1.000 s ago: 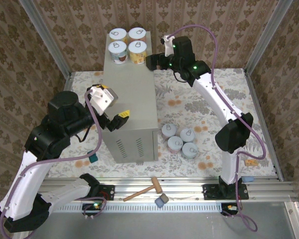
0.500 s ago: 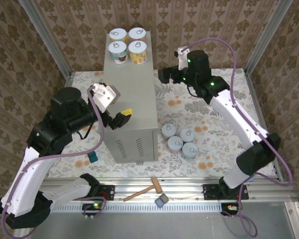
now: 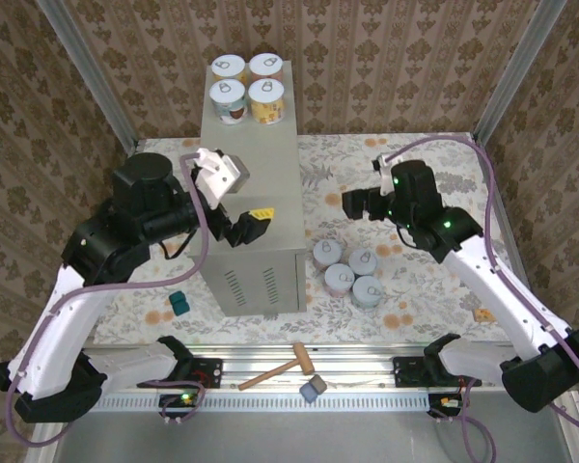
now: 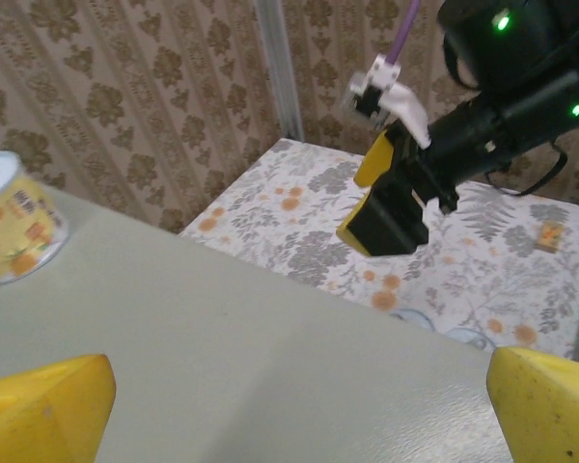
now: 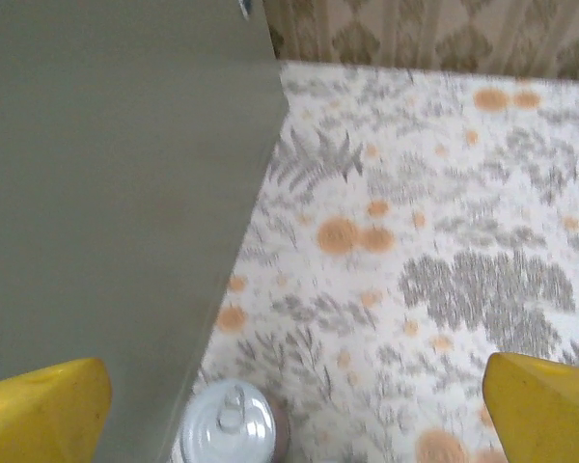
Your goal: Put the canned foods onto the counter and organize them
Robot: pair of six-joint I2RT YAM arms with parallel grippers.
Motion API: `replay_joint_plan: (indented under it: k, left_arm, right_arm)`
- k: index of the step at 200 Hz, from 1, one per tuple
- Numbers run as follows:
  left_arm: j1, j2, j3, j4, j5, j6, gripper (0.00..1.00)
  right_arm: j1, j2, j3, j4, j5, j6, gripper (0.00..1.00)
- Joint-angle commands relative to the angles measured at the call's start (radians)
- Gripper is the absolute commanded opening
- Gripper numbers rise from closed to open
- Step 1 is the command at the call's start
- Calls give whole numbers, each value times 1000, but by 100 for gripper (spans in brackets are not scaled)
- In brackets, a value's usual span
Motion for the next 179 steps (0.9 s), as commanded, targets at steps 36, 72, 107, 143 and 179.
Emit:
replay_joint_plan:
  k: [36, 72, 107, 143, 179]
  left_arm:
    - [-91, 65, 60, -10, 20, -40, 100]
    - [-127, 127, 99, -36, 29, -41, 100]
    - [-162, 189, 156, -91, 34, -36, 100]
    - [-182, 217, 191, -126, 46, -25, 100]
    - [-185, 226, 189, -129, 28, -12, 100]
  right_arm:
    - [39, -72, -219, -41, 21, 107, 100]
    - [87, -31, -307, 89, -71, 37, 100]
    - [117, 99, -292, 133, -97, -15, 100]
    - [144, 221, -236, 134, -103, -65, 100]
    - [147, 319, -197, 146, -88, -87, 100]
